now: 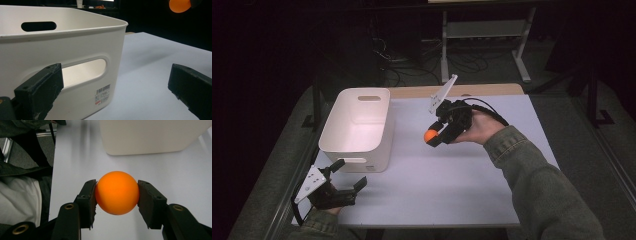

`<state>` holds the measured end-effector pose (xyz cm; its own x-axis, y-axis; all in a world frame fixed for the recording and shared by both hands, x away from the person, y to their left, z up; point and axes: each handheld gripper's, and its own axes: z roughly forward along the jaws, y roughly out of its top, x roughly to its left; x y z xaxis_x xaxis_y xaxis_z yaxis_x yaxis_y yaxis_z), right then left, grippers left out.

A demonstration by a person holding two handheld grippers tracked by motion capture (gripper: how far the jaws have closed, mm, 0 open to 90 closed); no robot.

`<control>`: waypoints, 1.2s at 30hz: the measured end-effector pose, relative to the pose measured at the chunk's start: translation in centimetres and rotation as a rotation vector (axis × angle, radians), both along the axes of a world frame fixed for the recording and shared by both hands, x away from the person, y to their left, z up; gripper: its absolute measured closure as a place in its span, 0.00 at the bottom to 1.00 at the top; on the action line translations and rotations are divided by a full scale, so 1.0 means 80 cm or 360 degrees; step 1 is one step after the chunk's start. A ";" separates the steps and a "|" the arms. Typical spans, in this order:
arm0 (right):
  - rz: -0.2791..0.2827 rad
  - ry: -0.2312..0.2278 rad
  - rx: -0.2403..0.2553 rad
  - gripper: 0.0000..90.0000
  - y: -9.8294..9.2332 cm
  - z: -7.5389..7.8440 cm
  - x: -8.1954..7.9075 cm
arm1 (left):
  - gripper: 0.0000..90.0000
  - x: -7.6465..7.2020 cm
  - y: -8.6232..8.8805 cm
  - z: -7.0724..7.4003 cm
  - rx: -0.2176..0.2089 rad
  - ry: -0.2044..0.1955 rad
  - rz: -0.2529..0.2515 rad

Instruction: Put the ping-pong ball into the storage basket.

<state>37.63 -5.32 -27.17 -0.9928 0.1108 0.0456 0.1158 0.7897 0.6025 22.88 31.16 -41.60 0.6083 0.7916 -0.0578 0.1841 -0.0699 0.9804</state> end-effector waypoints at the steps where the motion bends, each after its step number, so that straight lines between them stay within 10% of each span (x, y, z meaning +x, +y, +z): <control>1: -0.0003 0.0006 0.0007 0.56 0.001 0.000 0.001 | 0.00 0.000 0.000 0.000 -0.0001 0.0000 0.0000; 36: 0.0065 0.0002 0.0078 0.56 0.058 0.015 0.017 | 0.00 0.000 0.001 0.000 -0.0013 -0.0001 0.0000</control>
